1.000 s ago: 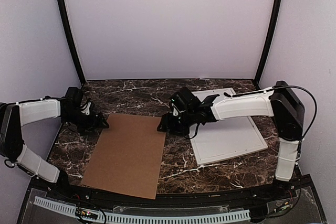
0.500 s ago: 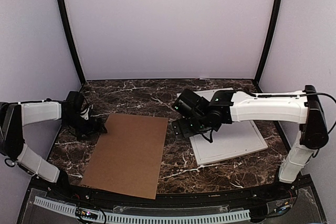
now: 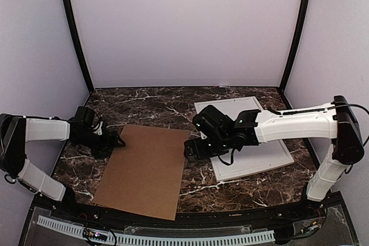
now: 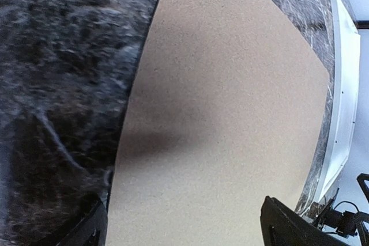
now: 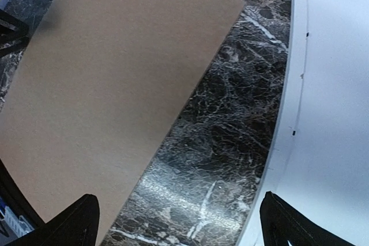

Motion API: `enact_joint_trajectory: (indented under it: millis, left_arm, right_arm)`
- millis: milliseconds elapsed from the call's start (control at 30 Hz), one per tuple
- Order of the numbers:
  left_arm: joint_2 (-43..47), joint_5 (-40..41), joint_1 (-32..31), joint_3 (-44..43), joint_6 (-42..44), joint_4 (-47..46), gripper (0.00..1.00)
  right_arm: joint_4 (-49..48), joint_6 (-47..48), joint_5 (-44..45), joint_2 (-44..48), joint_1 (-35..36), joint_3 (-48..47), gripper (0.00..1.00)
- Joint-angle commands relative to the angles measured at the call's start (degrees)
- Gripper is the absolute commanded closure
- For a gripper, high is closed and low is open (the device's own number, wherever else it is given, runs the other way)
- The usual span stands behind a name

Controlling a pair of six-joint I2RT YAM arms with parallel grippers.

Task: Put the photo into the frame
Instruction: Pick up the backboard from the center of the board.

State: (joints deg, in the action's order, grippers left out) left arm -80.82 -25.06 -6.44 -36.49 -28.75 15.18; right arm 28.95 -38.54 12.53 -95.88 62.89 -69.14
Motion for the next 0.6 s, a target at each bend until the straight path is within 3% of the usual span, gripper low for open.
enact_joint_trajectory:
  millis: [0, 233, 567]
  left_arm:
    - [-0.69, -4.35, -4.59, 5.46, -5.57, 2.51, 0.05]
    - [3.41, -6.07, -11.06, 8.59, -14.02, -2.01, 0.10]
    - [11.63, -2.37, -12.63, 9.38, -13.17, 4.78, 0.12]
  right_arm:
    - [-7.88, -3.78, -7.54, -1.58, -0.01, -0.11, 0.01]
    - [-4.96, -11.35, -9.11, -8.70, -0.80, -2.12, 0.02]
    - [-6.23, -19.54, -10.01, -4.70, 0.19, 6.28, 0.05]
